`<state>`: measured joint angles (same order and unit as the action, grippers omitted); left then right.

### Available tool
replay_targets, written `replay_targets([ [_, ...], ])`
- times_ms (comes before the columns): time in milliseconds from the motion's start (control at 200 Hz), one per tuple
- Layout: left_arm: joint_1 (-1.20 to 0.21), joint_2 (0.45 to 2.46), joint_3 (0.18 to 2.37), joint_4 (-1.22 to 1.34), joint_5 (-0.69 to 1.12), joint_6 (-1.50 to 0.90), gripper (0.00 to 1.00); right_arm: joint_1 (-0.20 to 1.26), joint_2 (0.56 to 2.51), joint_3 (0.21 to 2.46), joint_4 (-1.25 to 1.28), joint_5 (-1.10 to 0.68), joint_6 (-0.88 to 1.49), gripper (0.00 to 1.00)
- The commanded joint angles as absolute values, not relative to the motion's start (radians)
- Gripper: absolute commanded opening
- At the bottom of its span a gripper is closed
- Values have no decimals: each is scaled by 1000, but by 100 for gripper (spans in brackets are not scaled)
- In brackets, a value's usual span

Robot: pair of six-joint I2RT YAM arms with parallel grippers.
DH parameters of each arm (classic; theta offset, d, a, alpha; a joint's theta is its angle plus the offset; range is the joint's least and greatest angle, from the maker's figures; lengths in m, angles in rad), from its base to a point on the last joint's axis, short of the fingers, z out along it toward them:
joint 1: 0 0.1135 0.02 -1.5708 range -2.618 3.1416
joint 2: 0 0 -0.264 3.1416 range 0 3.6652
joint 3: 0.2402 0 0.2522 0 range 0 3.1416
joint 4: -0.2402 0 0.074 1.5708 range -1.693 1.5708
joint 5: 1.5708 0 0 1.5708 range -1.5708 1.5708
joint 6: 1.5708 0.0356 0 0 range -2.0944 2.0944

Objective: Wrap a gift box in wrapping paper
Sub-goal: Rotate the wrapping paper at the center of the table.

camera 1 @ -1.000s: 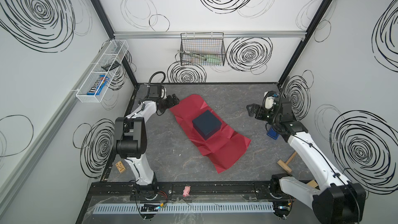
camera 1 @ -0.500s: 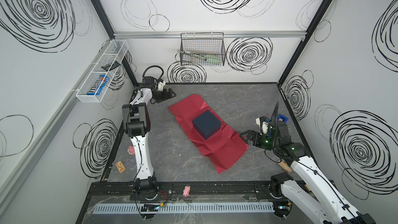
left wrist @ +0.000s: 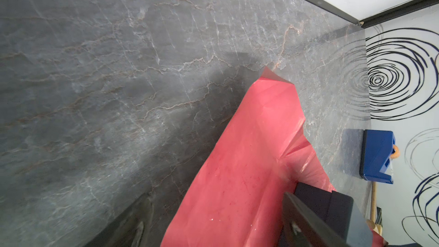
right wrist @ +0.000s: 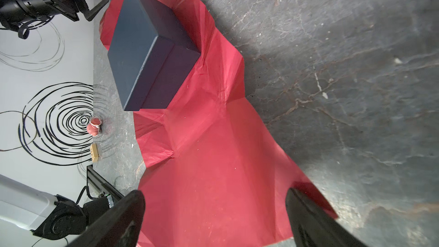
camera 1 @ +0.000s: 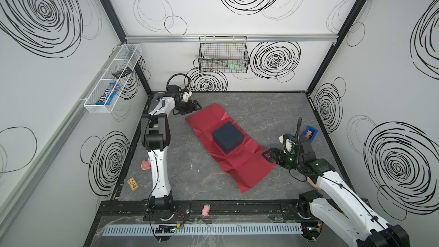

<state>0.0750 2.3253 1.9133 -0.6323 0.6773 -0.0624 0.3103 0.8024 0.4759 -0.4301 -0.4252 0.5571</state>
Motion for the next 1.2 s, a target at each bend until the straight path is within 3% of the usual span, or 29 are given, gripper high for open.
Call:
replay_targets([
  [0, 80, 2353, 1922, -649, 692, -37, 83, 316, 754, 489, -455, -364, 592, 99],
  [130, 80, 2352, 1914, -644, 703, -43, 82, 316, 706, 490, -485, -314, 620, 99],
  [230, 78, 2354, 1904, -644, 658, -46, 91, 316, 688, 503, -529, -272, 642, 99],
  [360, 80, 2362, 1896, -644, 640, -51, 91, 317, 650, 506, -557, -259, 657, 100],
  [690, 63, 2375, 1892, -667, 717, -38, 64, 348, 662, 402, -429, -381, 698, 97],
  [795, 58, 2375, 1891, -666, 736, -41, 48, 362, 689, 394, -399, -381, 697, 94],
  [891, 50, 2371, 1888, -667, 752, -43, 40, 365, 721, 381, -366, -378, 687, 84],
  [1191, 47, 2243, 1703, -505, 742, -162, 17, 358, 831, 396, -236, -326, 642, 20],
])
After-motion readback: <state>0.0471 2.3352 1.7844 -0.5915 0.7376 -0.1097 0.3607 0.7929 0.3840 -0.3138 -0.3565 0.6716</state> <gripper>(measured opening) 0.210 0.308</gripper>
